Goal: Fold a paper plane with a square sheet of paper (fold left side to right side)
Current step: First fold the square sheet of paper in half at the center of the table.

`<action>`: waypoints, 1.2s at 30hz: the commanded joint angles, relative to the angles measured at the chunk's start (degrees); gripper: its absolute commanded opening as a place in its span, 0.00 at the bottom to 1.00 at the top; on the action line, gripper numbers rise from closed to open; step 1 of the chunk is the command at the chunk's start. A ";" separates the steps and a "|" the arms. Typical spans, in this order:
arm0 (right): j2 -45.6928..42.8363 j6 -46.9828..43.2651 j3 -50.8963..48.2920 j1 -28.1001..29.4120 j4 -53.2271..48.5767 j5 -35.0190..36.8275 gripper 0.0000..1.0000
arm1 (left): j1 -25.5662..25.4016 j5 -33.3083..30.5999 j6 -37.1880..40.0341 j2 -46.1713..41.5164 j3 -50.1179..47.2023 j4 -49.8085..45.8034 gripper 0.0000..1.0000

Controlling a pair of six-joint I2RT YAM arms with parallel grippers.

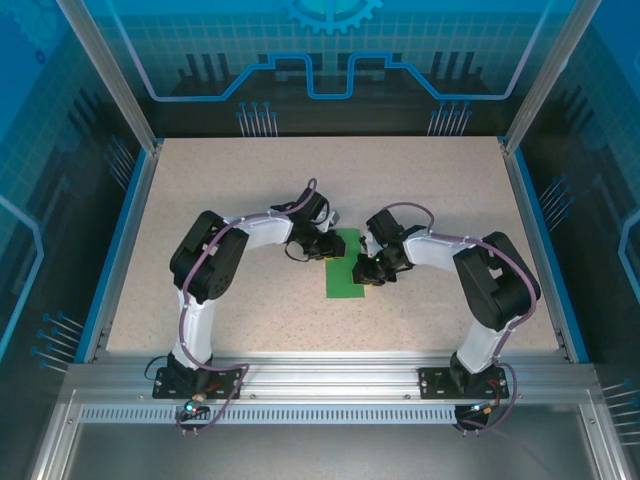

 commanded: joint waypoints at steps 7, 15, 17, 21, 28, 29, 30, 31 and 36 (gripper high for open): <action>1.94 -1.86 -1.49 0.61 -7.20 5.26 0.17 | 1.34 -3.41 1.06 -0.77 -8.88 9.16 0.24; 1.92 -2.49 -1.66 0.53 -8.56 6.75 0.17 | 3.12 -5.27 0.72 -1.59 -9.66 10.82 0.24; 1.89 -2.50 -1.75 0.54 -8.57 6.85 0.16 | 3.63 -5.84 0.93 -1.60 -8.93 10.55 0.24; 2.03 -2.59 -1.84 0.49 -8.59 7.04 0.16 | 5.50 -6.55 1.27 -0.24 -5.57 9.81 0.25; 1.78 -2.50 -2.10 0.45 -8.84 7.22 0.16 | 7.99 -7.77 1.91 4.28 1.35 8.02 0.25; 1.72 -2.49 -2.10 0.45 -8.83 7.21 0.17 | 8.12 -8.27 2.17 4.88 2.15 7.45 0.25; 1.63 -2.50 -2.15 0.45 -8.97 7.22 0.16 | 8.27 -8.75 2.40 5.56 3.05 6.77 0.25; 1.53 -2.50 -2.18 0.45 -9.00 7.23 0.16 | 8.35 -9.16 2.78 6.10 3.75 6.33 0.24; 1.19 -2.34 -2.32 0.45 -9.06 7.31 0.16 | 9.17 -9.76 2.98 7.73 5.88 5.46 0.25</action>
